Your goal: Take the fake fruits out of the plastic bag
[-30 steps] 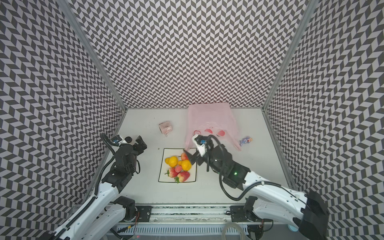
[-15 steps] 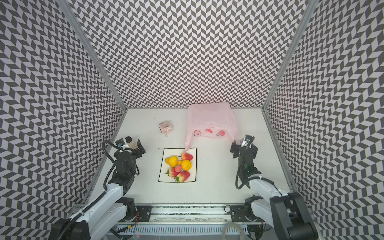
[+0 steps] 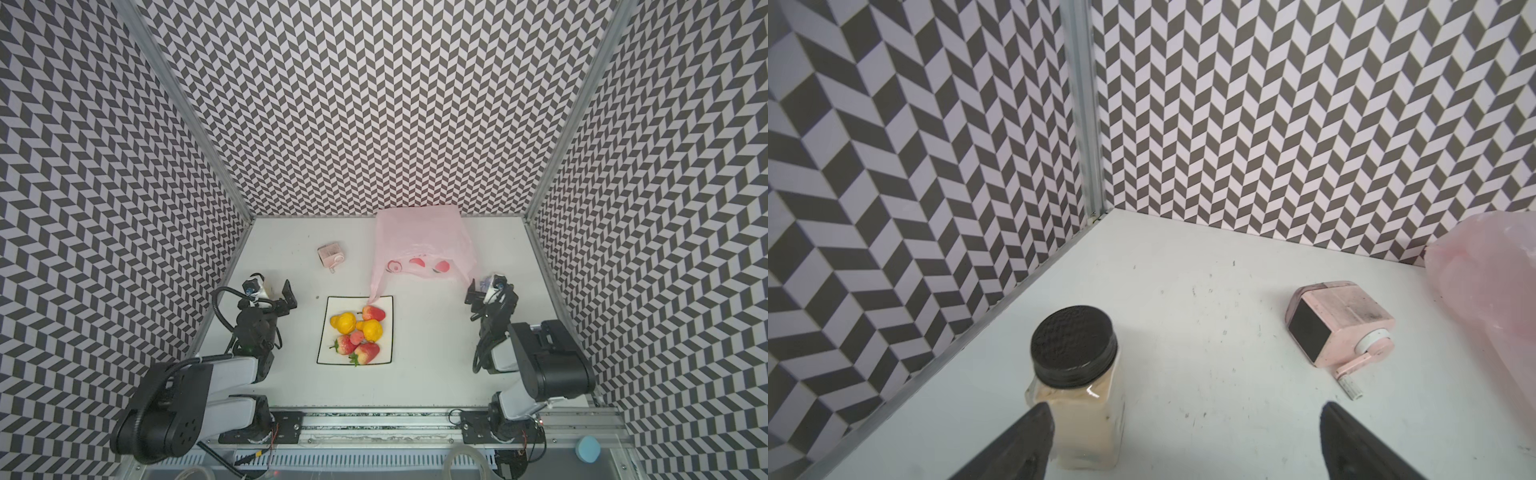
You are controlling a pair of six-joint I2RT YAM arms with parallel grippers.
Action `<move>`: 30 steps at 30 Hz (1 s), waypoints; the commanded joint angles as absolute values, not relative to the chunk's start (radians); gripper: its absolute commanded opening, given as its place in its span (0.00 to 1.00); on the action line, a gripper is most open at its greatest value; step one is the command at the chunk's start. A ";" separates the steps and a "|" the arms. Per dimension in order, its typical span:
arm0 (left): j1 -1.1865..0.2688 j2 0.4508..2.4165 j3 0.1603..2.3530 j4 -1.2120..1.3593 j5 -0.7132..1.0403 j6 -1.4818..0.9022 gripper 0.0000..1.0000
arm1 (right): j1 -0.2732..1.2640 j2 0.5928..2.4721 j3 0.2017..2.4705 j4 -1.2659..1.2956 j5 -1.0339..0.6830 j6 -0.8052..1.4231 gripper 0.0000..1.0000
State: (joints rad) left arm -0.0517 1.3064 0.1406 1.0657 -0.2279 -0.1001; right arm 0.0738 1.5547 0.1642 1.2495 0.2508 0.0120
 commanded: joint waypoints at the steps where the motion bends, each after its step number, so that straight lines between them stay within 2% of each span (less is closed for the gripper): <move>1: -0.040 1.361 0.189 1.185 -0.141 -0.022 1.00 | 0.044 1.524 0.214 1.264 0.192 0.047 1.00; 7: -0.022 1.576 0.159 1.478 -0.100 -0.002 1.00 | 0.043 1.571 0.185 1.417 0.188 0.043 1.00; 10: -0.024 1.540 0.250 1.232 -0.100 -0.002 1.00 | 0.043 1.565 0.192 1.393 0.190 0.043 0.99; 12: -0.036 1.569 0.227 1.332 -0.100 -0.002 1.00 | 0.043 1.568 0.190 1.402 0.190 0.043 1.00; 15: -0.038 1.549 0.243 1.266 -0.100 -0.002 1.00 | 0.043 1.568 0.190 1.399 0.191 0.043 1.00; 30: -0.035 1.552 0.237 1.282 -0.100 -0.002 1.00 | 0.044 1.565 0.192 1.396 0.187 0.036 0.99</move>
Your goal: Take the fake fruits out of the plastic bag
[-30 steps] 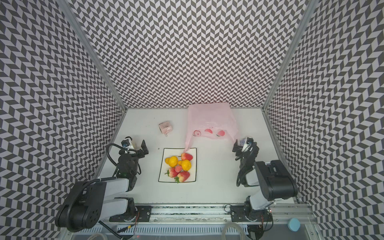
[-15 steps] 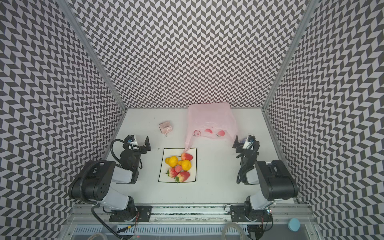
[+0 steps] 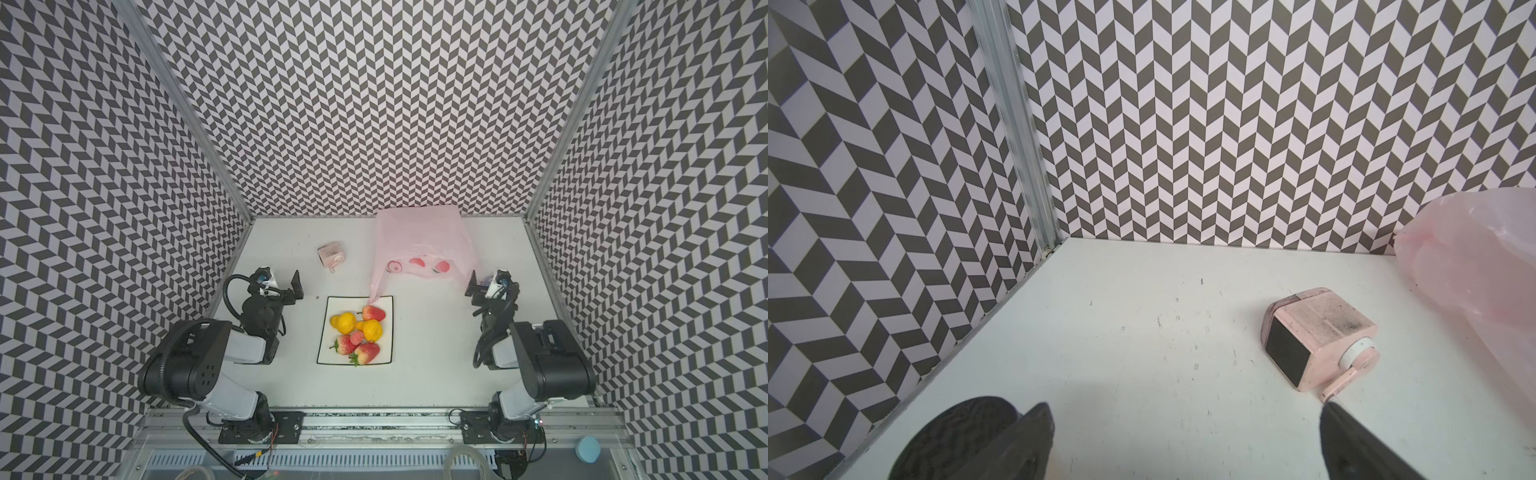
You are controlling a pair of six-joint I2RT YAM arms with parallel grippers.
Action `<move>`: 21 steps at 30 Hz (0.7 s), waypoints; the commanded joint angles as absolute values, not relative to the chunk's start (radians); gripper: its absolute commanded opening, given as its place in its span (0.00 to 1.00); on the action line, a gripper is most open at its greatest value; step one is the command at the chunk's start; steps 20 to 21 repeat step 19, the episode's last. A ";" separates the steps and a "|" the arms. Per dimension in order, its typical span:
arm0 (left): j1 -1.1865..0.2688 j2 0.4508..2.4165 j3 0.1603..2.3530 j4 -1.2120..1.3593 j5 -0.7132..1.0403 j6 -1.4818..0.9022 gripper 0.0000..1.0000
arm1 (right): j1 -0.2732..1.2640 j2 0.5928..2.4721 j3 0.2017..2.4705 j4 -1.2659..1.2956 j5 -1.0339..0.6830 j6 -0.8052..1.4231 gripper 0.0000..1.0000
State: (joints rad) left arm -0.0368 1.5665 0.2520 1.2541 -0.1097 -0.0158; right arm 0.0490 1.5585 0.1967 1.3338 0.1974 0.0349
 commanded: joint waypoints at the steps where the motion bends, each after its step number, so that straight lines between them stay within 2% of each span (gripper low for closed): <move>1: -0.035 1.557 0.245 1.275 -0.100 -0.002 1.00 | 0.044 1.566 0.193 1.396 0.187 0.034 1.00; 6: -0.035 1.558 0.241 1.284 -0.100 -0.002 1.00 | 0.051 1.566 0.196 1.386 0.188 0.022 0.99; 7: -0.035 1.558 0.239 1.286 -0.177 -0.026 1.00 | 0.052 1.565 0.198 1.384 0.189 0.021 1.00; 8: -0.035 1.559 0.240 1.285 -0.181 -0.027 1.00 | 0.052 1.566 0.200 1.385 0.189 0.021 0.99; 21: -0.035 1.558 0.240 1.284 -0.181 -0.028 1.00 | 0.052 1.566 0.208 1.367 0.169 0.012 1.00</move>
